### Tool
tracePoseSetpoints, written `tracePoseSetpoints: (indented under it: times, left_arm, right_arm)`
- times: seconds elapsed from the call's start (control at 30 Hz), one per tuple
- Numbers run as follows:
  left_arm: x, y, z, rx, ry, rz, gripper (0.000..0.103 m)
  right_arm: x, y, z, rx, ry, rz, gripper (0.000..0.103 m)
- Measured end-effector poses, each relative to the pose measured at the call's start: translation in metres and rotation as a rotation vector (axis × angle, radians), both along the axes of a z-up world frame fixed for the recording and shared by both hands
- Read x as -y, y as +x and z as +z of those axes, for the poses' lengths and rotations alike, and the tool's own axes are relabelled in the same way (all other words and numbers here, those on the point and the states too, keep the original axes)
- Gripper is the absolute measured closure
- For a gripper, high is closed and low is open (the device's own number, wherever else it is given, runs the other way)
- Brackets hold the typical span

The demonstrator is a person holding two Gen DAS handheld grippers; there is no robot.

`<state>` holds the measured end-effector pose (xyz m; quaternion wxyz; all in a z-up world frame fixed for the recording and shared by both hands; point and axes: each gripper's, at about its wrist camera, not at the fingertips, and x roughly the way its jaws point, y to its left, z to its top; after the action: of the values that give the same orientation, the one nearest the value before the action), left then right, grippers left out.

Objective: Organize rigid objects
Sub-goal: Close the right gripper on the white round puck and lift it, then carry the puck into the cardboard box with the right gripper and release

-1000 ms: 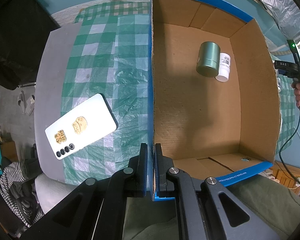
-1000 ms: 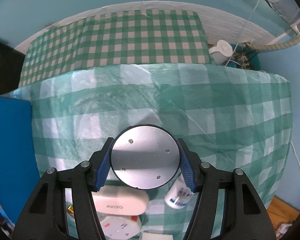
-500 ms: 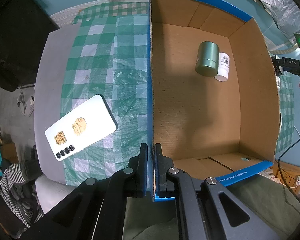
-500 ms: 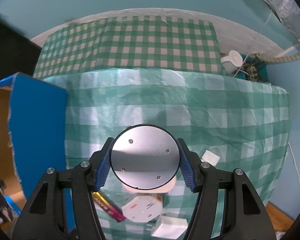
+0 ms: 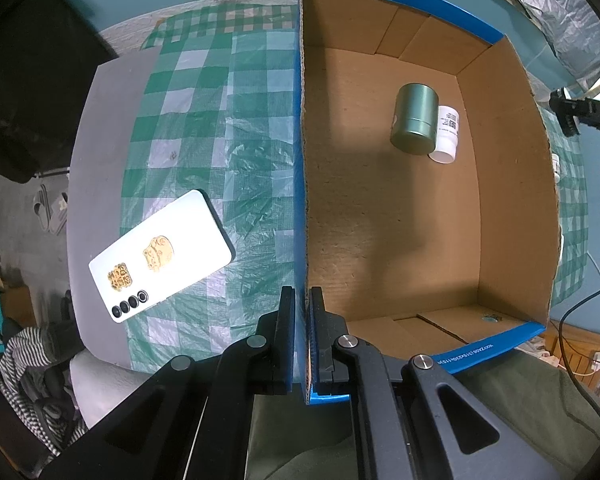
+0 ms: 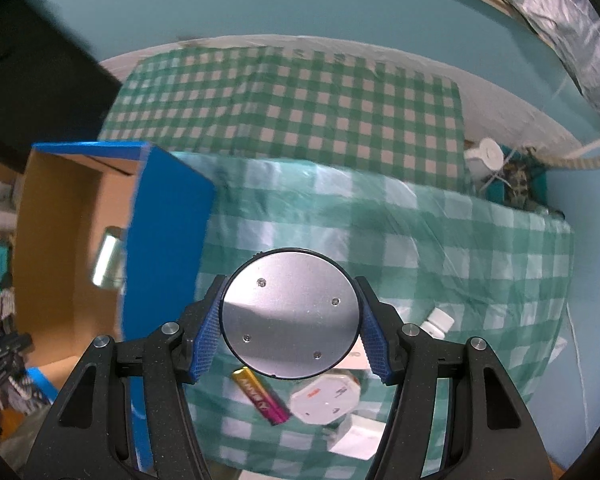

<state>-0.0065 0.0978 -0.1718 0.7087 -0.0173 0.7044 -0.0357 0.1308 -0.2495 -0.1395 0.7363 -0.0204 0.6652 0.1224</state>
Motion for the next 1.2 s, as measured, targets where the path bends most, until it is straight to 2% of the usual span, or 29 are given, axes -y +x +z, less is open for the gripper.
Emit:
tracePoseSetpoints:
  times: [0.67,0.9,1.2]
  left_arm:
    - [-0.001,0.000,0.000,0.003,0.000,-0.003,0.097]
    - [-0.002,0.001,0.000,0.004,-0.002,0.004,0.097]
    - [-0.002,0.001,0.001,0.002,-0.003,0.000,0.097]
  right_arm:
    - [-0.077,0.000,0.038,0.057,0.041,0.203,0.041]
    - [-0.102,0.001,0.037,0.060,0.042,0.265,0.041]
    - [-0.131,0.004,0.021,0.042,0.029,0.318,0.041]
